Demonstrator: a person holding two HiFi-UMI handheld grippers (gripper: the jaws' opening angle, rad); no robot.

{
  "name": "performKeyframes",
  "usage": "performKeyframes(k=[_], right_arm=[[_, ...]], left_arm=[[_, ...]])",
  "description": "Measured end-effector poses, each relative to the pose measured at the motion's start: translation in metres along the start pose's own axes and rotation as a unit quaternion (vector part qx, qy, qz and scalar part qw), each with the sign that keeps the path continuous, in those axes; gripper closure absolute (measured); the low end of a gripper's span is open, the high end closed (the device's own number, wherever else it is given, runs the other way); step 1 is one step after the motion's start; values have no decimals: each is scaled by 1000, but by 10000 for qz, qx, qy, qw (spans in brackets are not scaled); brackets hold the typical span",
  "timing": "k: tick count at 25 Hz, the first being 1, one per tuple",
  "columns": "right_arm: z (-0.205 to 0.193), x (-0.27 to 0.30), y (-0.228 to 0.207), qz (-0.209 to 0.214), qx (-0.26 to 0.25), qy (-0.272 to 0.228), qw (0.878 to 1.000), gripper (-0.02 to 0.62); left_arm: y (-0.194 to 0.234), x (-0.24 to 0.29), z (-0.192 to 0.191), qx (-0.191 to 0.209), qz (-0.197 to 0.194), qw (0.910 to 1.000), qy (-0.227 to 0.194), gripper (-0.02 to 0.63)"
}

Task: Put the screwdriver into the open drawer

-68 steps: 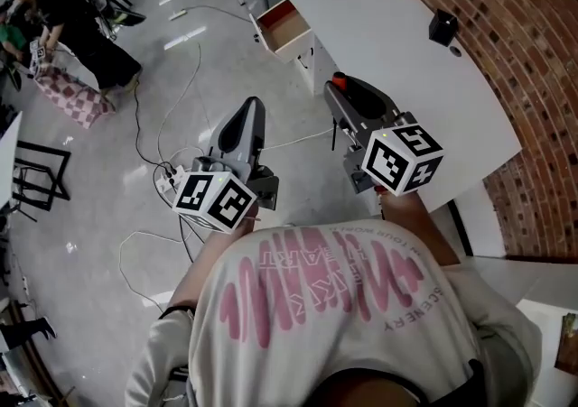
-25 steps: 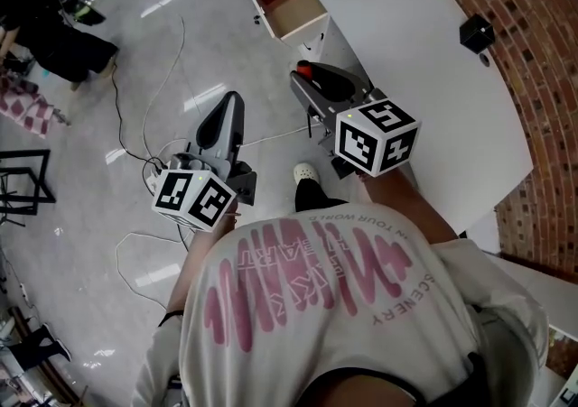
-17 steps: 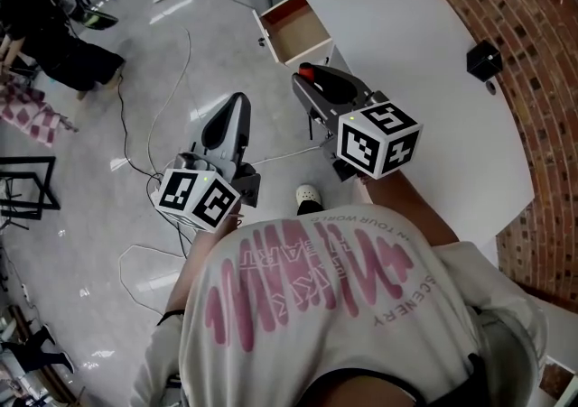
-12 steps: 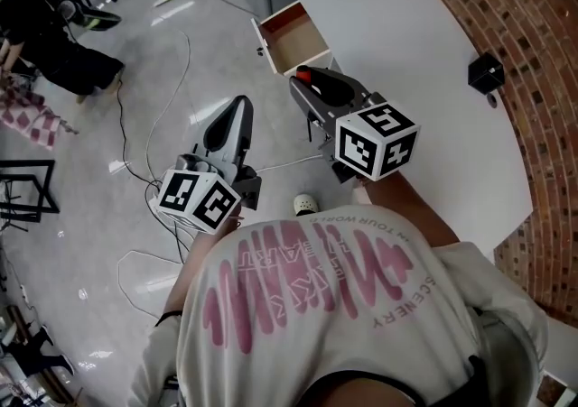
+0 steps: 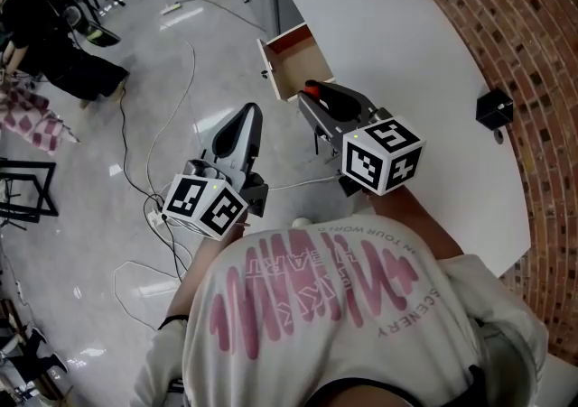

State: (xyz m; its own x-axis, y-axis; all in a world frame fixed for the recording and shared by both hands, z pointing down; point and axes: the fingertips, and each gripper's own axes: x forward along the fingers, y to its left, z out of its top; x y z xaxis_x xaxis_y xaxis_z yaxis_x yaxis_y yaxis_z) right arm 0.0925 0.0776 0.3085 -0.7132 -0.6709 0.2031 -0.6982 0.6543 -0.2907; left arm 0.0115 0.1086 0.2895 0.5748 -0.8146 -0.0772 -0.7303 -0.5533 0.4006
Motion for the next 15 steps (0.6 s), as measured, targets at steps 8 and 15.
performKeyframes(k=[8,15], right_arm=[[-8,20,-28,67,-64,225,9997,472],[-26,31,-40,138,246,416,9987,472]], left_arm=[[12,28,-9,121,13,9998,187,604],[23,41,-20,85,188,9992,329,604]])
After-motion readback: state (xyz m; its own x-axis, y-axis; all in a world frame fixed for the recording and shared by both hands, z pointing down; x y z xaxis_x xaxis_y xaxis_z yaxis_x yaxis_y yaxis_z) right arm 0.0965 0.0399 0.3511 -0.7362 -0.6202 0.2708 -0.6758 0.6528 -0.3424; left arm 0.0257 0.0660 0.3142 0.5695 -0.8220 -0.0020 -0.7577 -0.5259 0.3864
